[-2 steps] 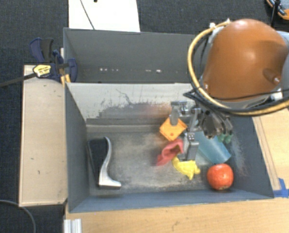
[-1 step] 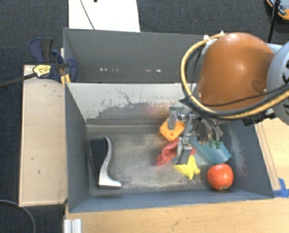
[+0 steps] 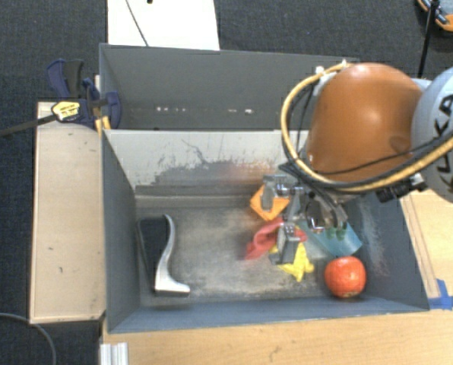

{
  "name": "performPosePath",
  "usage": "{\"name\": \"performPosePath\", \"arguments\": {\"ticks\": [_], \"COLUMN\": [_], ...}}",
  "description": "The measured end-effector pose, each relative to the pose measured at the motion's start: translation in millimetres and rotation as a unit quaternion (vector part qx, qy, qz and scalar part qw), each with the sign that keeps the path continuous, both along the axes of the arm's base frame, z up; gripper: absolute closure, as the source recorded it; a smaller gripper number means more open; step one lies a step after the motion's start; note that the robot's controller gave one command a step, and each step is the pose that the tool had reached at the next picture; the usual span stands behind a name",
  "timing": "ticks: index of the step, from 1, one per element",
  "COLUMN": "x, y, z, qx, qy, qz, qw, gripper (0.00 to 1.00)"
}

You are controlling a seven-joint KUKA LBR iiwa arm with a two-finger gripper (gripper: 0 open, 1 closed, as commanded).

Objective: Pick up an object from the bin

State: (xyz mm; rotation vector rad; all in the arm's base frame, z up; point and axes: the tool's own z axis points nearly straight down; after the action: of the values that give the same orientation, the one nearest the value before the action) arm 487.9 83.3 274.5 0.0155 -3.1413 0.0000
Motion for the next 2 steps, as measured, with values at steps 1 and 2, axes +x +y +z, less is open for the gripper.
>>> {"name": "performPosePath", "arguments": {"ticks": [1, 2], "x": [1.0, 10.5], "y": [-17.4, -37.5], "z": [-21.2, -57.2], "qx": [0.001, 0.000], "qy": [-0.0029, -0.0019], "qz": [-0.030, -0.024], "qw": [0.9995, 0.9997], "gripper": [0.00, 0.00]}}
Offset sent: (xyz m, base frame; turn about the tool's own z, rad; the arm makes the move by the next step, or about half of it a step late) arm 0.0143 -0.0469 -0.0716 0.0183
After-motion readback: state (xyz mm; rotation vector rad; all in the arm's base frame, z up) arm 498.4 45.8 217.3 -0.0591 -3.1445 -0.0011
